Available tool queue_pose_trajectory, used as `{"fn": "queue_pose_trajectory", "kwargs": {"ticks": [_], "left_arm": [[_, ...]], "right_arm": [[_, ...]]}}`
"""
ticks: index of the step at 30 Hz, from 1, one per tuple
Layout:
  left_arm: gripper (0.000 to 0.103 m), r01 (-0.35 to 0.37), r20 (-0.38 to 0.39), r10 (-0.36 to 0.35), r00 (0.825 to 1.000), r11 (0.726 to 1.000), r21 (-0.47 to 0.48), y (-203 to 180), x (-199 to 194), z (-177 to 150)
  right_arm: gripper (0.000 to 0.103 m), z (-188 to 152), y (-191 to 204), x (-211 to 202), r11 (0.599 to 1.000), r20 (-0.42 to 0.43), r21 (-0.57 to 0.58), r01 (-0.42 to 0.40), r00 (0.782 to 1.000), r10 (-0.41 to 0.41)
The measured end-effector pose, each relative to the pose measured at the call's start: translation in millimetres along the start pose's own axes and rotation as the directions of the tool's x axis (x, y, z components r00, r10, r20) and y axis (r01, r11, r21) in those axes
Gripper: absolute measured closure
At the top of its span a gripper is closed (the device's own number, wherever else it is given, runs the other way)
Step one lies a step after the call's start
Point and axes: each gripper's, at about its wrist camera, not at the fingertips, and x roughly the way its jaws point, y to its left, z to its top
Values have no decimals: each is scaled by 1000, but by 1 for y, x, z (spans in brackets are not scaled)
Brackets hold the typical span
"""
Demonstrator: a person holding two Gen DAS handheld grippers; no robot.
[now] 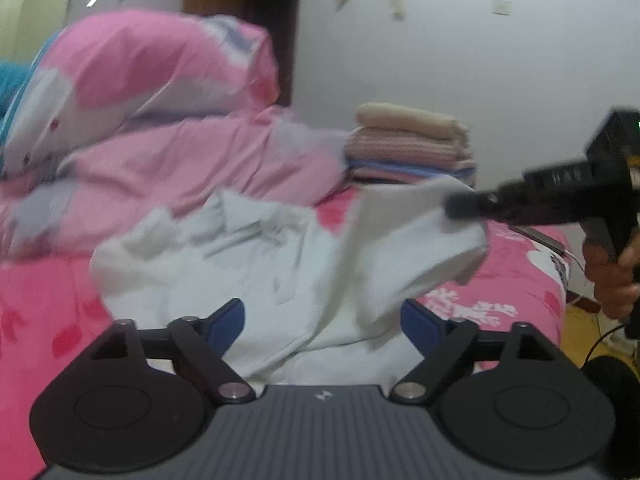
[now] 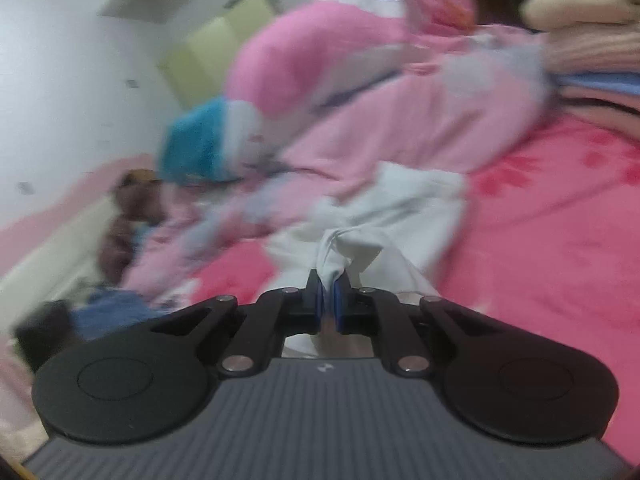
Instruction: Fold clothes
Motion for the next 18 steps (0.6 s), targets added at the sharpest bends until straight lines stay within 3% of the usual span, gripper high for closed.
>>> {"fn": "queue_pose_trajectory", "kwargs": {"ticks": [5, 10, 13, 15, 17, 18], "left_arm": [[12, 20, 28, -23, 999, 992, 126, -31, 4, -5], [15, -14, 66, 0, 998, 978, 209, -50, 5, -16], [41, -7, 83, -9, 997, 981, 196, -47, 1, -19], [52, -2, 86, -14, 996, 984, 176, -41, -1, -20], [74, -5, 89, -9, 996, 988, 154, -36, -4, -21], [78, -3, 91, -10, 996, 990, 141, -33, -6, -21]], "right_arm": [[98, -14, 24, 17, 986, -115, 60, -158, 980, 165], [98, -31, 48, 30, 970, -190, 99, -222, 953, 238], [98, -39, 55, 35, 961, -216, 136, -242, 939, 267], [97, -43, 56, 38, 953, -227, 168, -251, 931, 286], [95, -44, 57, 37, 946, -218, 195, -258, 929, 298], [95, -44, 58, 36, 945, -207, 203, -258, 932, 299]]}}
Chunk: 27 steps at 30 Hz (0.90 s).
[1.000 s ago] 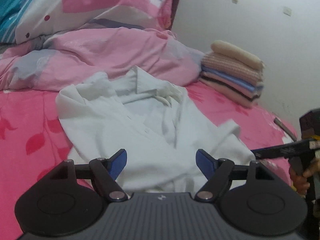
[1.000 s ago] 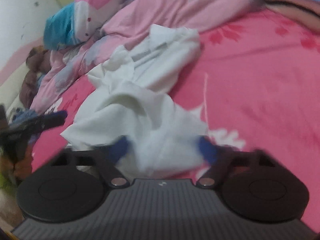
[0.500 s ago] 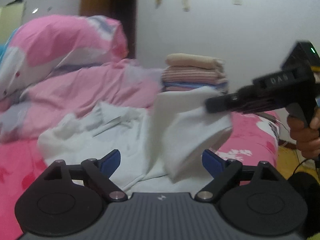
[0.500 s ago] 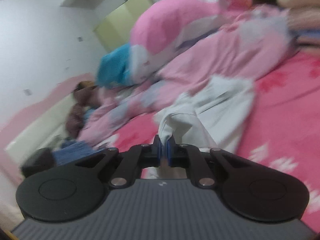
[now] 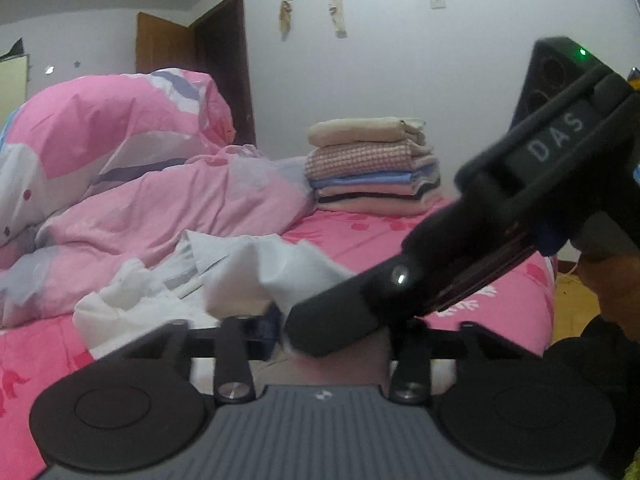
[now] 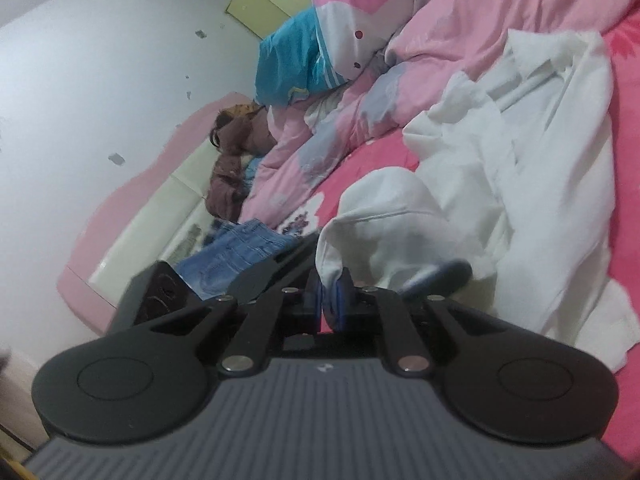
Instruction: Fold clothes
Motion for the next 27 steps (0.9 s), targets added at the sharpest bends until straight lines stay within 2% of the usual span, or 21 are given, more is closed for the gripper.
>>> {"fn": "queue_pose_trajectory", "kwargs": {"ticks": [1, 3, 4, 5, 6, 7, 8, 10, 11, 12, 14, 15, 17, 19, 20, 21, 23, 25, 26, 27], "left_arm": [[87, -3, 2, 3, 1000, 1000, -16, 3, -1, 0], [91, -37, 0, 37, 999, 998, -54, 10, -5, 0], [93, -63, -4, 63, 998, 995, -74, 16, -7, -1], [93, -97, -10, 96, 995, 991, -96, 24, -9, -2], [93, -136, -17, 135, 991, 984, -115, 33, -13, -2], [94, -178, -25, 177, 984, 975, -129, 43, -16, -2], [94, -225, -36, 222, 974, 965, -138, 54, -20, -3], [95, -350, -59, 345, 937, 928, -124, 81, -28, -2], [95, -414, -70, 409, 910, 903, -113, 95, -33, -1], [95, -488, -81, 482, 872, 868, -90, 111, -36, 0], [95, -634, -108, 627, 772, 772, -47, 150, -42, 5], [95, -684, -133, 673, 728, 727, -64, 174, -45, 9], [95, -757, -181, 736, 653, 643, -116, 222, -52, 12], [94, -835, -219, 807, 549, 539, -107, 264, -52, 12], [94, -856, -236, 823, 517, 504, -117, 280, -51, 10], [93, -870, -257, 831, 493, 474, -138, 296, -52, 6], [92, -884, -310, 828, 468, 431, -183, 324, -47, -3], [90, -905, -357, 831, 426, 389, -175, 345, -35, -16], [85, -914, -373, 835, 405, 373, -159, 352, -29, -23], [83, -918, -401, 826, 396, 370, -145, 359, -21, -30]], "right_arm": [[94, 0, 1, -1, 1000, 10, 8, -2, 1000, 2], [89, 1, 0, -5, 1000, 44, 28, -13, 999, 12], [82, 2, -1, -9, 999, 71, 38, -17, 997, 14], [70, 2, -3, -13, 999, 101, 47, -20, 995, 16], [65, 3, -4, -18, 998, 131, 56, -24, 991, 17], [57, 3, -8, -24, 998, 160, 67, -20, 987, 9], [56, 2, -13, -30, 996, 175, 84, -8, 985, -6], [55, -2, -25, -40, 992, 192, 121, 17, 980, -41], [55, -4, -31, -45, 990, 200, 140, 30, 978, -58], [55, -5, -37, -50, 986, 208, 159, 43, 975, -76], [55, -13, -46, -56, 980, 214, 192, 59, 972, -100], [55, -17, -51, -59, 976, 216, 208, 66, 970, -112], [55, -24, -59, -64, 967, 219, 241, 80, 966, -135], [55, -32, -67, -68, 959, 220, 268, 94, 963, -156], [55, -35, -70, -69, 956, 220, 276, 99, 962, -163], [55, -38, -71, -69, 953, 220, 283, 104, 961, -170], [55, -44, -76, -70, 947, 216, 300, 114, 959, -184], [55, -48, -78, -71, 942, 208, 313, 125, 958, -196], [55, -49, -78, -71, 939, 204, 317, 131, 958, -203], [55, -50, -78, -71, 938, 200, 319, 135, 958, -206]]}}
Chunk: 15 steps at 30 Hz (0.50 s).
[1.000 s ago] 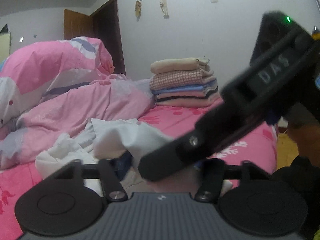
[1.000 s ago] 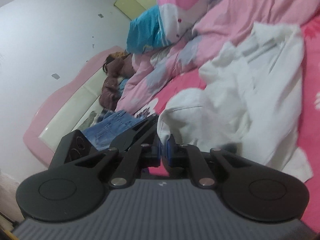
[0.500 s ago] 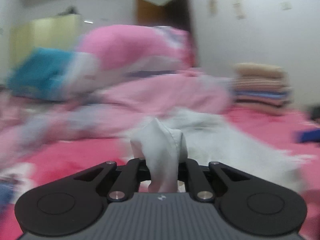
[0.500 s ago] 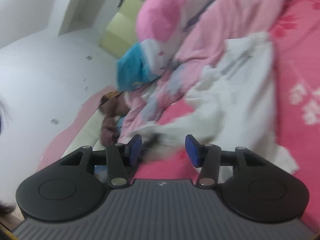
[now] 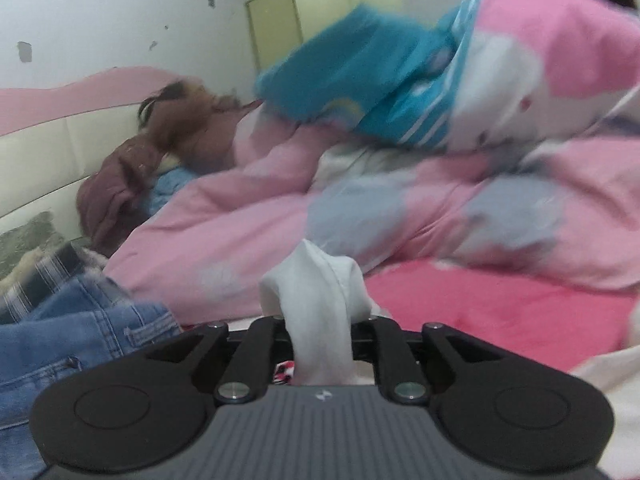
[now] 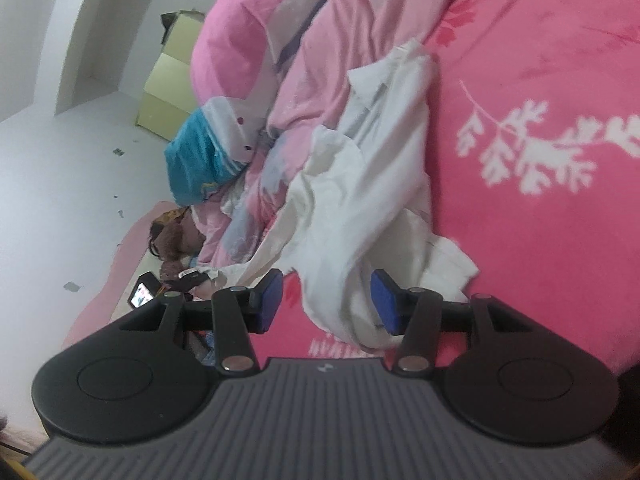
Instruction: Fold clothes
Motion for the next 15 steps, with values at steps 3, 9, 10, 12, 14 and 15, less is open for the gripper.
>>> {"fn": "queue_pose_trajectory", "kwargs": {"ticks": [3, 9, 10, 12, 14, 15], "left_arm": [[41, 83, -223, -77, 972, 996, 18, -10, 27, -17], [18, 135, -303, -150, 941, 988, -68, 4, 1, -39], [15, 129, -298, -146, 943, 989, -76, 10, -6, -41], [13, 126, -299, -151, 942, 987, -100, 24, -16, -45], [12, 139, -304, -176, 936, 980, -139, 38, -28, -46], [12, 146, -304, -192, 933, 975, -166, 45, -34, -46]], "right_arm": [[55, 1, -1, 2, 1000, -6, 4, 13, 1000, -13], [54, 5, -2, 3, 998, -11, -10, 55, 998, -55], [54, 5, 2, 4, 997, -12, -39, 68, 998, -69], [54, 5, 14, 8, 989, -17, -118, 91, 995, -94], [53, 5, 26, 13, 972, -22, -208, 111, 993, -118], [53, 4, 30, 16, 964, -24, -237, 122, 991, -132]]}}
